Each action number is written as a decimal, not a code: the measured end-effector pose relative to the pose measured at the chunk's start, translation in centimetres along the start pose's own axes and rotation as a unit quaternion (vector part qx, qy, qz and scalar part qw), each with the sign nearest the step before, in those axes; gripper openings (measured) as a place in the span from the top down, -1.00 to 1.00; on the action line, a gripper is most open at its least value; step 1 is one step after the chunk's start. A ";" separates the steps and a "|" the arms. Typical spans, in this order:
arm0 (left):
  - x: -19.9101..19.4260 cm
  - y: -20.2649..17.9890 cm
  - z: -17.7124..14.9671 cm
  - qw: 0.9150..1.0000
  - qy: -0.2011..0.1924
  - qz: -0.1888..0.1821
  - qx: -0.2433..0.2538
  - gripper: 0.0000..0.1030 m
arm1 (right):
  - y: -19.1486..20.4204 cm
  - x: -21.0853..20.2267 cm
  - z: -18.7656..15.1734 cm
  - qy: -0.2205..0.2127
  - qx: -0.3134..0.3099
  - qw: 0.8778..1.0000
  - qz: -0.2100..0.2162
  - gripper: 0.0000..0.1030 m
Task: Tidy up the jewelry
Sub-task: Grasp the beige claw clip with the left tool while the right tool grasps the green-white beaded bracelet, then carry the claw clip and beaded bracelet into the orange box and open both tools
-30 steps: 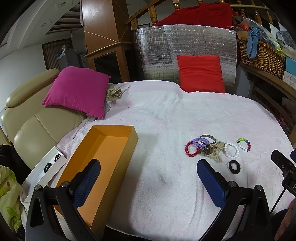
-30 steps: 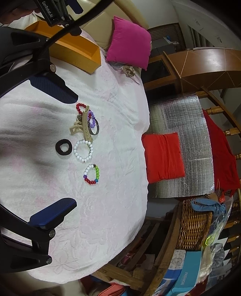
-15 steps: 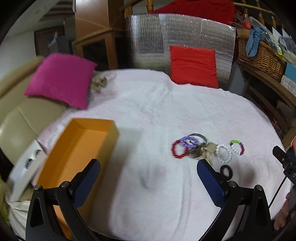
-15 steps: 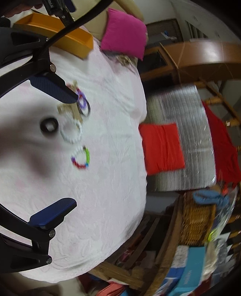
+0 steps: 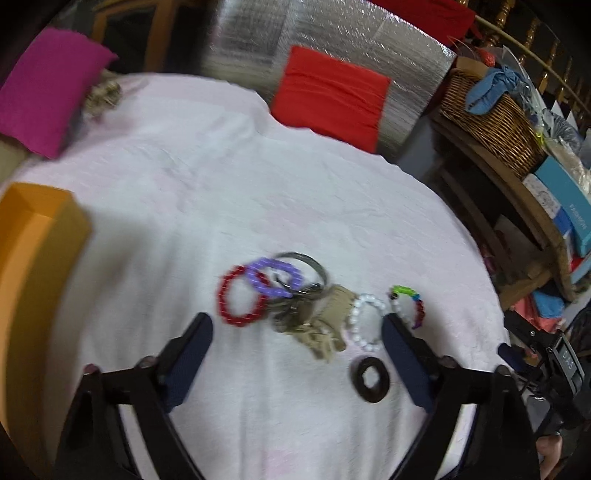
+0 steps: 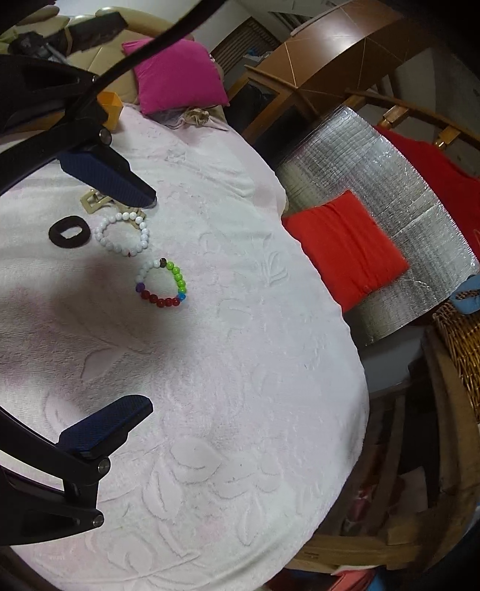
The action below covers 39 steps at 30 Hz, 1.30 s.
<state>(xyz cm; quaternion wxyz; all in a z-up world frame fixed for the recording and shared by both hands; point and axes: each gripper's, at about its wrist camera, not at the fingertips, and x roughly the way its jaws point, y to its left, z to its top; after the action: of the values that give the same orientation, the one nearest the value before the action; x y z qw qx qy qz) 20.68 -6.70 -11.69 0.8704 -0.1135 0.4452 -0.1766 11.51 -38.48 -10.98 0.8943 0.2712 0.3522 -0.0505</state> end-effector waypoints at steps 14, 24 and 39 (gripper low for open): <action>6.0 -0.7 -0.6 0.994 0.087 -0.065 -0.012 0.75 | 1.7 11.2 2.1 0.117 -0.025 0.992 -0.037 -0.02; 5.9 -0.7 -0.5 0.993 0.083 -0.080 0.015 0.82 | 4.4 14.2 -0.2 0.121 -0.159 0.968 -0.151 0.67; 1.1 1.7 -2.9 0.994 0.068 -0.079 0.042 0.82 | 5.1 7.6 0.0 0.045 -0.134 0.984 -0.106 0.80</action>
<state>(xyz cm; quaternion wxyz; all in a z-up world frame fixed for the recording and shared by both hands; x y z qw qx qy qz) 19.21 -5.75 -14.77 0.8254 -0.0997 0.4850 -0.2710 18.65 -33.40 -13.70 0.8955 0.1120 0.4224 -0.0847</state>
